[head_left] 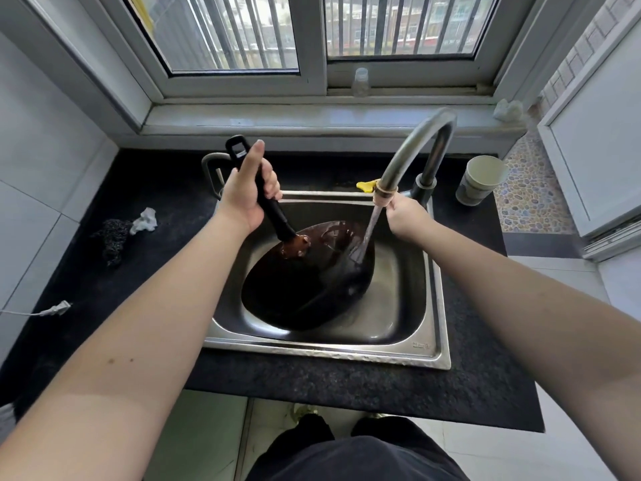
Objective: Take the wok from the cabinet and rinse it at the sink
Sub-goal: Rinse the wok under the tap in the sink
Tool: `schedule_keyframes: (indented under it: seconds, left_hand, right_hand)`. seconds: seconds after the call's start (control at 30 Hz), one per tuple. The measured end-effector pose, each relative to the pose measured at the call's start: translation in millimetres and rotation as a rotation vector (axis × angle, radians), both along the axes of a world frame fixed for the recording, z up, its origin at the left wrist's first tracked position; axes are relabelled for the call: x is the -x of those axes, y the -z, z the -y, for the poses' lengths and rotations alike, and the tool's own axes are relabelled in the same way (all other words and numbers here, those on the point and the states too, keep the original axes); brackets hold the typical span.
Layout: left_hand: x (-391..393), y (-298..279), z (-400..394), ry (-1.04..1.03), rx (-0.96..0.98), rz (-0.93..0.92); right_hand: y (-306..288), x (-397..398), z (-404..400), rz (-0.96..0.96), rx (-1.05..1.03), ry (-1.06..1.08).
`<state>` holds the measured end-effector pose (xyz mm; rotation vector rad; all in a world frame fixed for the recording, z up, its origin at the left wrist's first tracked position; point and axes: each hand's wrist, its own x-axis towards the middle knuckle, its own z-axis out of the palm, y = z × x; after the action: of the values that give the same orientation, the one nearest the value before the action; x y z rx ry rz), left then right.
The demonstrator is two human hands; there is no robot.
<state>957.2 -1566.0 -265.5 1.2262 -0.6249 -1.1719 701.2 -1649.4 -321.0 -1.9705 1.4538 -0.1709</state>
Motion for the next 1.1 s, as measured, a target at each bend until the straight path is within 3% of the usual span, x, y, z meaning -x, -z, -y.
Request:
schedule_keyframes:
  seconds: [0.33,0.67,1.1]
  left_hand:
    - [-26.2,6.9,-15.8,-0.166,-0.002,-0.053]
    - [-4.1,-0.9,-13.0,-0.174,-0.006,-0.005]
    - [73.6,-4.9,11.8,0.049,0.015,0.154]
  right_hand:
    - [2.5,-2.2,-3.0,-0.016,0.023,0.006]
    - [6.0,-5.0,-3.0,-0.032,0.017,0.003]
    - [5.6,-2.7,1.5,-0.038,0.010,-0.029]
